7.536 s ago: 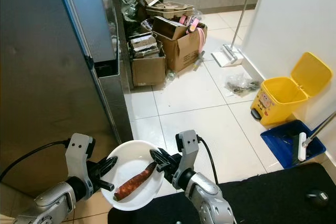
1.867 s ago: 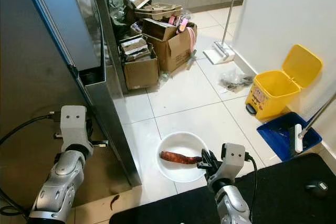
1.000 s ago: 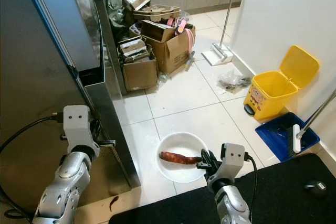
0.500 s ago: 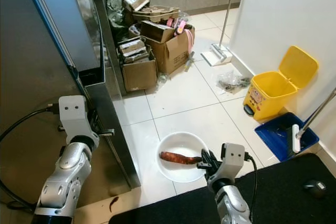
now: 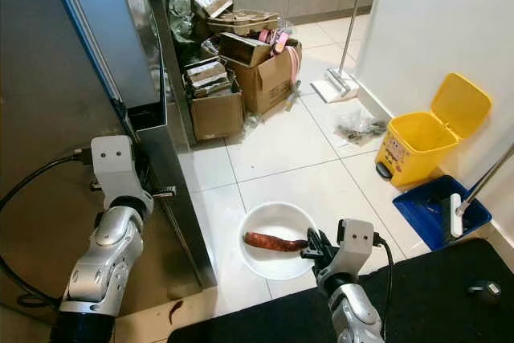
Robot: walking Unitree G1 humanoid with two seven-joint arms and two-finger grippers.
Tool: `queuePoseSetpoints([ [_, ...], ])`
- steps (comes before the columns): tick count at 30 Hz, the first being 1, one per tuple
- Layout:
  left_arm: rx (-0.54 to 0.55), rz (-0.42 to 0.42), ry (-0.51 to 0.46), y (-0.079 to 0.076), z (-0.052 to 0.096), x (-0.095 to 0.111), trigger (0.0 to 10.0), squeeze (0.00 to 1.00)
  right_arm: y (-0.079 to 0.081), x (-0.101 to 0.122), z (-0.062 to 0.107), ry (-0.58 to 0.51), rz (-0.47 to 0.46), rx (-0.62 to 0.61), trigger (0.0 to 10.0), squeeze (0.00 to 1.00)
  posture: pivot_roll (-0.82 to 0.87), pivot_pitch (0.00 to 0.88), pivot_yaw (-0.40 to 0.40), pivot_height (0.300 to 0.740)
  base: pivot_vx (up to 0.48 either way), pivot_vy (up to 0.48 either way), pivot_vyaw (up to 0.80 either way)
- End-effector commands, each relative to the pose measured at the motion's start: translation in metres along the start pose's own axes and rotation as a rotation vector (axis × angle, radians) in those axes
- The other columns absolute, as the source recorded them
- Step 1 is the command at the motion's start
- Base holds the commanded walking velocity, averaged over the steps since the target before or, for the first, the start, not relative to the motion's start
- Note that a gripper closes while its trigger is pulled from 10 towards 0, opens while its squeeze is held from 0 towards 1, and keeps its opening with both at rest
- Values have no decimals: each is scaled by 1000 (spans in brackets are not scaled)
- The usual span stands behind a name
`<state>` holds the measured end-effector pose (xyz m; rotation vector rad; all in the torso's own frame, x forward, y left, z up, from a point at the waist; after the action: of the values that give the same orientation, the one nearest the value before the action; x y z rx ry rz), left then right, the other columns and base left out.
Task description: Restocking fridge
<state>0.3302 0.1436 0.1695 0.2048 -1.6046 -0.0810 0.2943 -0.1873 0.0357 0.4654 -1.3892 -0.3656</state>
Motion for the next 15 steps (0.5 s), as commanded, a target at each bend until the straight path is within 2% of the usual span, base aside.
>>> queuePoseSetpoints([
  [1,4,2,-2,-1,-1,0,10000,0,-3,-3,3,6,1,-8,10000,0,-90,167,30,717,0,0,0],
  [2,1,5,2,-3,0,-1,8353,0,-3,-3,3,6,1,-8,10000,0,-90,167,30,717,0,0,0],
  [3,1,5,2,-3,0,-1,8353,0,-3,-3,3,6,1,-8,10000,0,-90,167,30,717,0,0,0],
  [4,4,1,10,-3,0,-2,3373,0,-3,-3,3,6,0,-8,10000,0,-90,165,32,717,0,0,0],
  [5,2,2,16,-4,1,-4,0,0,-2,-3,3,6,-1,-8,10000,0,-90,165,32,717,0,0,0],
  [15,2,1,18,-3,1,-6,0,0,-2,-4,3,9,2,-5,10000,0,-88,160,30,717,0,0,0],
])
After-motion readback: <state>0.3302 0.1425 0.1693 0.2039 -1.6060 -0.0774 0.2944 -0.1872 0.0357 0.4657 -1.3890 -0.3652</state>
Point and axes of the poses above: a point about 5 cm out from each wrist's last joint towards the gripper, its own z axis pointing back from the gripper into the wrist, its own x axis along the axis of the wrist's last joint, y = z × x, the point moved 1 cm from there along -z, pointing out of the wrist towards the gripper, and after that the axes turned 14 degrees about -z, right-handed, at the moved point
